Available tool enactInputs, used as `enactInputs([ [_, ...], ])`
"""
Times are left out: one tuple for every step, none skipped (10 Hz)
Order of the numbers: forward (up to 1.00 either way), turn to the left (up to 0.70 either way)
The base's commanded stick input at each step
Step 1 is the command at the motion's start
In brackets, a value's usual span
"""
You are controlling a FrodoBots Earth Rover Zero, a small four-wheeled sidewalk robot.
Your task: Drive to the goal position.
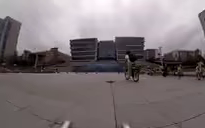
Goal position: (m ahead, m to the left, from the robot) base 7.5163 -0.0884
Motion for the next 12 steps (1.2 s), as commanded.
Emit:
enactInputs([
  [1.0,-0.08],
  [1.0,-0.23],
  [1.0,-0.39],
  [1.0,-0.13],
  [1.0,0.0],
  [1.0,0.0],
  [1.0,0.0],
  [1.0,0.0],
  [1.0,0.0],
  [1.0,0.0],
  [1.0,0.0],
  [1.0,0.0],
])
